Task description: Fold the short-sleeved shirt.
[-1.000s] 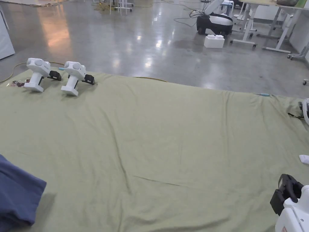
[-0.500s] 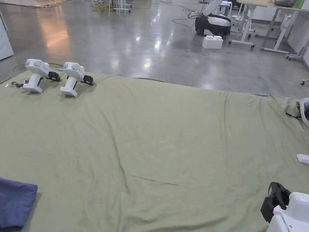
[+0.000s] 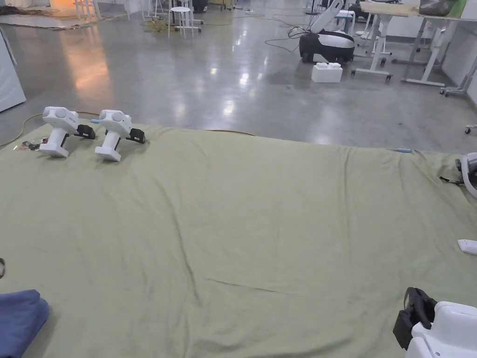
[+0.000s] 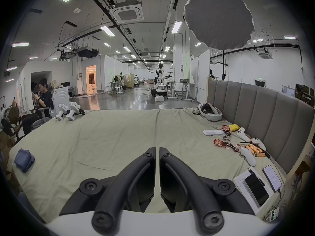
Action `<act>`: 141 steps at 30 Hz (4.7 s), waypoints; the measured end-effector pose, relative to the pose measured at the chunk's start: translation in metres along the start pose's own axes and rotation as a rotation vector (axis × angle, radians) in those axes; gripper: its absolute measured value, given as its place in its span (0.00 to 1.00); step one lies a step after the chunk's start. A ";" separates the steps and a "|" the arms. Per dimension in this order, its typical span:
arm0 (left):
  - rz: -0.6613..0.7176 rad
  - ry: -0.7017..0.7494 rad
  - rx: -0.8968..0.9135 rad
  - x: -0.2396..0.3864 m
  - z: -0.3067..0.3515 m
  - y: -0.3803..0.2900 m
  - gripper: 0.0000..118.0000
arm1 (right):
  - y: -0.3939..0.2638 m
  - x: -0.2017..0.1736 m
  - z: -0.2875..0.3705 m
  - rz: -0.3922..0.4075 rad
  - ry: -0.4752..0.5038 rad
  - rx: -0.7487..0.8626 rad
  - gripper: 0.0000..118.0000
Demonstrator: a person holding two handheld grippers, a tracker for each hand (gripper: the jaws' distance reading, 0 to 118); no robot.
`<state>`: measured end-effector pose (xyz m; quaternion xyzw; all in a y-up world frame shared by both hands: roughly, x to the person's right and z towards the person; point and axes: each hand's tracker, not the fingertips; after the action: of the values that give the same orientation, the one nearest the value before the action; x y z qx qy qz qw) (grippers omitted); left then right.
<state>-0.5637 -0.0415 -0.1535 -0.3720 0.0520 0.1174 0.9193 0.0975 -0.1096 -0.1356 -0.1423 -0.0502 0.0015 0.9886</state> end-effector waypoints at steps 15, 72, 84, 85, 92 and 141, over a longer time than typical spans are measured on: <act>-0.339 0.057 0.452 0.208 -0.036 -0.079 0.61 | 0.012 -0.033 -0.004 0.016 0.038 0.048 0.05; -0.301 0.075 0.667 0.290 -0.021 -0.093 0.66 | 0.019 -0.067 -0.003 0.051 0.012 0.137 0.97; -0.304 0.058 0.660 0.287 -0.022 -0.095 0.89 | 0.021 -0.059 -0.009 -0.043 0.018 0.075 0.97; -0.309 0.057 0.660 0.288 -0.022 -0.095 0.89 | 0.020 -0.058 -0.008 -0.055 0.028 0.075 0.97; -0.324 0.025 0.625 0.284 -0.024 -0.094 0.89 | 0.033 -0.049 -0.010 -0.202 0.080 -0.015 0.97; -0.290 -0.020 0.586 0.272 -0.024 -0.089 0.89 | 0.065 -0.071 -0.021 -0.181 -0.015 -0.199 0.98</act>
<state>-0.2787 -0.0717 -0.1609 -0.0941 0.0212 -0.0310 0.9948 0.0298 -0.0545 -0.1812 -0.2344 -0.0702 -0.0916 0.9653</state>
